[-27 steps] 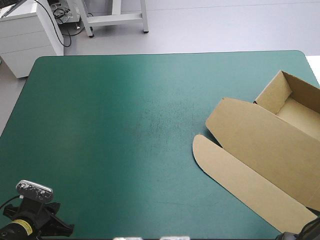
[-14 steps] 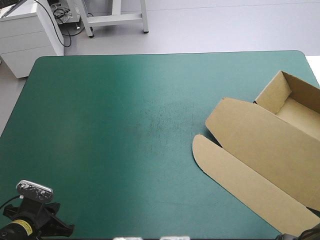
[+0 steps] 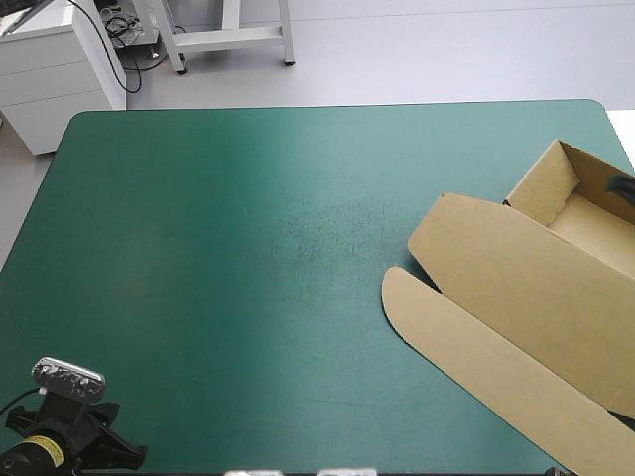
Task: Fold the box
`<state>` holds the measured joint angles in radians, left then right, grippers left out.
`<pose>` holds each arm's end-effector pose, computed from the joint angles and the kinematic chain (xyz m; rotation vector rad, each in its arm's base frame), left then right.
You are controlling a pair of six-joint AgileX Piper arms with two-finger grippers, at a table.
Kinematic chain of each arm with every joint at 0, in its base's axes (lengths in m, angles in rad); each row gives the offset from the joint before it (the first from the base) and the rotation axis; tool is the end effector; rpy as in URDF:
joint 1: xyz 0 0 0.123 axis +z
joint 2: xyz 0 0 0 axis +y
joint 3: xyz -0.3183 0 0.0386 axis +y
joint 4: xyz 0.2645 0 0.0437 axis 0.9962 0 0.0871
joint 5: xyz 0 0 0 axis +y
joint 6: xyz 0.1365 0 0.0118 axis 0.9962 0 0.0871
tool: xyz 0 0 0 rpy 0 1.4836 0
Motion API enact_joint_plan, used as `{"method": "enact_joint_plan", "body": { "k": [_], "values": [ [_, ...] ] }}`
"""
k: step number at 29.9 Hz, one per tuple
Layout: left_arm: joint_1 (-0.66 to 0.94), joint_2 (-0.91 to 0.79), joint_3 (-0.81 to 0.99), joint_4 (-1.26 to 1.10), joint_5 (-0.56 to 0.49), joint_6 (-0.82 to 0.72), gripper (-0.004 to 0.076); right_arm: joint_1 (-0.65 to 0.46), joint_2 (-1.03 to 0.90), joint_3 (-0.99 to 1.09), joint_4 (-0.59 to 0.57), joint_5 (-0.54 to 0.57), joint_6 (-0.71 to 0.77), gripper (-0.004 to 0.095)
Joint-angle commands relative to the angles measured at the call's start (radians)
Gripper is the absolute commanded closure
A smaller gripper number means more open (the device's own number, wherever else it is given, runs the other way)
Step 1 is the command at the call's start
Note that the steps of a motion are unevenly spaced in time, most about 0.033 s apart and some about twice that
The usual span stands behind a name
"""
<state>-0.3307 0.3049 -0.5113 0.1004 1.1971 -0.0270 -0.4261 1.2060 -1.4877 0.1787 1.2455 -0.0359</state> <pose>0.0443 -0.0017 0.2453 0.3784 2.4380 -0.0231 0.2383 -0.0828 0.4462 0.4653 2.3808 0.0240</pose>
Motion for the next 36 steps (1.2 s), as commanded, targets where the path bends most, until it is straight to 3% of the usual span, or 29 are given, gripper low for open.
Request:
{"method": "enact_joint_plan", "body": {
  "k": [1,9,17,25,36],
  "values": [
    [-0.002,0.011,-0.023,0.006,-0.041,-0.008,0.0731,0.094,-0.154,0.061,-0.017,0.009,-0.021,0.0926],
    [-0.002,0.011,-0.023,0.006,-0.041,-0.008,0.0731,0.281,-0.44,0.291,-0.015,0.009,-0.024,0.0927],
    [-0.002,0.011,-0.023,0.006,-0.041,-0.008,0.0731,0.3,-0.653,0.538,0.0,0.007,-0.067,0.0928],
    [-0.002,0.011,-0.023,0.006,-0.041,-0.009,0.0731,0.3,-0.829,0.772,0.272,-0.048,-0.298,0.0928],
    [-0.002,0.011,-0.023,0.006,-0.041,-0.009,0.0731,0.3,-0.913,0.845,0.157,-0.059,-0.277,0.0928]
  ]
}}
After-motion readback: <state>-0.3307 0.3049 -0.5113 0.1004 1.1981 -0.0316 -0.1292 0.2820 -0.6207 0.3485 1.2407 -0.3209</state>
